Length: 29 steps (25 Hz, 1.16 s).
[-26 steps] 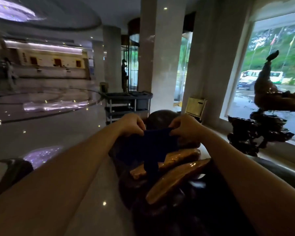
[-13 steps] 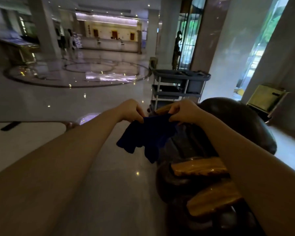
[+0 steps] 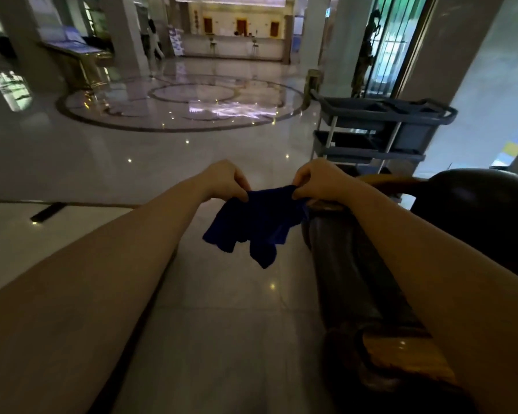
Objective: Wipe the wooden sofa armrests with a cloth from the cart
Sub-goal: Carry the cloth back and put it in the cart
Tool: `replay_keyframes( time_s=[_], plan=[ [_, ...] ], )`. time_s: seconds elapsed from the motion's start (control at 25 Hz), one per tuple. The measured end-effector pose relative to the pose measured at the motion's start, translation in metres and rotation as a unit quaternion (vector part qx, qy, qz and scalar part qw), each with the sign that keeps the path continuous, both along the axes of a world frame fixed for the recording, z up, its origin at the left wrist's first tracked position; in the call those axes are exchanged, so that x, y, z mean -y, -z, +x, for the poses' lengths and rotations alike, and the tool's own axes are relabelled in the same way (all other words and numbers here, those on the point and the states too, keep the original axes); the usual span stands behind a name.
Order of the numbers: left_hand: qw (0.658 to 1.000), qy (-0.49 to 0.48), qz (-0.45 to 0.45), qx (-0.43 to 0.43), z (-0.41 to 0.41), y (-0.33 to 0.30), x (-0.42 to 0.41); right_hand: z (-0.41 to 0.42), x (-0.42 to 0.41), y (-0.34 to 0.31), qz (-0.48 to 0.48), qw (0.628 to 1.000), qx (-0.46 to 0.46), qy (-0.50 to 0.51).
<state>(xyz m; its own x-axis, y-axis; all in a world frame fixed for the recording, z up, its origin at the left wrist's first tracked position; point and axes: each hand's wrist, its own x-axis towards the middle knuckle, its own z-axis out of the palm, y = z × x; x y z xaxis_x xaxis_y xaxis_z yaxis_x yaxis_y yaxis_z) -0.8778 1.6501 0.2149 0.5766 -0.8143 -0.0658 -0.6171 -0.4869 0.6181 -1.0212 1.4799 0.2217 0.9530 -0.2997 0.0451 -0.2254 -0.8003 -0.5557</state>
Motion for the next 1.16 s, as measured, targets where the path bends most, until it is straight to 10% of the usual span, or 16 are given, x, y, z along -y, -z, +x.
replay_keyframes(
  time_s=[1.16],
  plan=[
    [0.998, 0.061, -0.011, 0.006, 0.619, 0.017, 0.524, 0.608, 0.513, 0.021, 0.047, 0.995, -0.020, 0.089]
  ],
)
